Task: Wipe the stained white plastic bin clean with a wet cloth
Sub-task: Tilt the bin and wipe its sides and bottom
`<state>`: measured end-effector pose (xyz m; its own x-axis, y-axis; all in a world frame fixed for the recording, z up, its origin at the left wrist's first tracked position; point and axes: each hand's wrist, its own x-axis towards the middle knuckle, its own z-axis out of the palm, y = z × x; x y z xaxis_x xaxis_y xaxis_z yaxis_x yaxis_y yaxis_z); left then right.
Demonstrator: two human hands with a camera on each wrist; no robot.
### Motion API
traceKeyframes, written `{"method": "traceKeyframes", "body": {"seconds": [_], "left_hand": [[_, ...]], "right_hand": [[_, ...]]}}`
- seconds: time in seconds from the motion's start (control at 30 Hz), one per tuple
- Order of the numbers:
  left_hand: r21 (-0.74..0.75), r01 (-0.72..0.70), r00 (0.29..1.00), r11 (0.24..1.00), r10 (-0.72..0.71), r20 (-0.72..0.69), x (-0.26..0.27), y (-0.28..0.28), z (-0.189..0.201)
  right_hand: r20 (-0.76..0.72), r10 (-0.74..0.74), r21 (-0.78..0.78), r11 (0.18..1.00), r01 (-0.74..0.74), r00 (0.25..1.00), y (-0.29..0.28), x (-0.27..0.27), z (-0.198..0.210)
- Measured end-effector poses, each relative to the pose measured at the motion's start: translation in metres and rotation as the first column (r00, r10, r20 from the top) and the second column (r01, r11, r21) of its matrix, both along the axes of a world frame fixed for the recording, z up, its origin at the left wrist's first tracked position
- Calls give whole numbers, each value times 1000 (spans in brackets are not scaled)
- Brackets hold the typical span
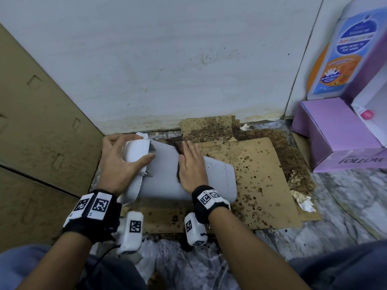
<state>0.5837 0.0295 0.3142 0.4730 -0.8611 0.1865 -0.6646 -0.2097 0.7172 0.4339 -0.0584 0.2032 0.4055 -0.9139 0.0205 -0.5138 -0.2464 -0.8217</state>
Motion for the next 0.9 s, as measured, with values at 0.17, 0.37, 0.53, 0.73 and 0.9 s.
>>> {"method": "traceKeyframes", "body": {"seconds": [0.17,0.37,0.53,0.73,0.9], "left_hand": [[44,1,999,999,1,-32,-1,-4,-3],[111,19,992,994,-5,-126,1,-16,-2],[94,-39,997,995,33,73,-12,-17,-2],[1,-111,993,994,111,-29,-5,-12,-6],[-2,-180,976,984,178,-127,-3,-13,-8]], "right_hand": [[0,-78,121,990,77,997,-1,-17,-13],[253,17,-36,999,-8,967,38,15,24],[165,62,-155,987,-36,984,50,39,36],[-28,-14,-118,993,10,1000,28,-2,-2],[-61,-128,29,991,130,990,2,-54,-52]]}}
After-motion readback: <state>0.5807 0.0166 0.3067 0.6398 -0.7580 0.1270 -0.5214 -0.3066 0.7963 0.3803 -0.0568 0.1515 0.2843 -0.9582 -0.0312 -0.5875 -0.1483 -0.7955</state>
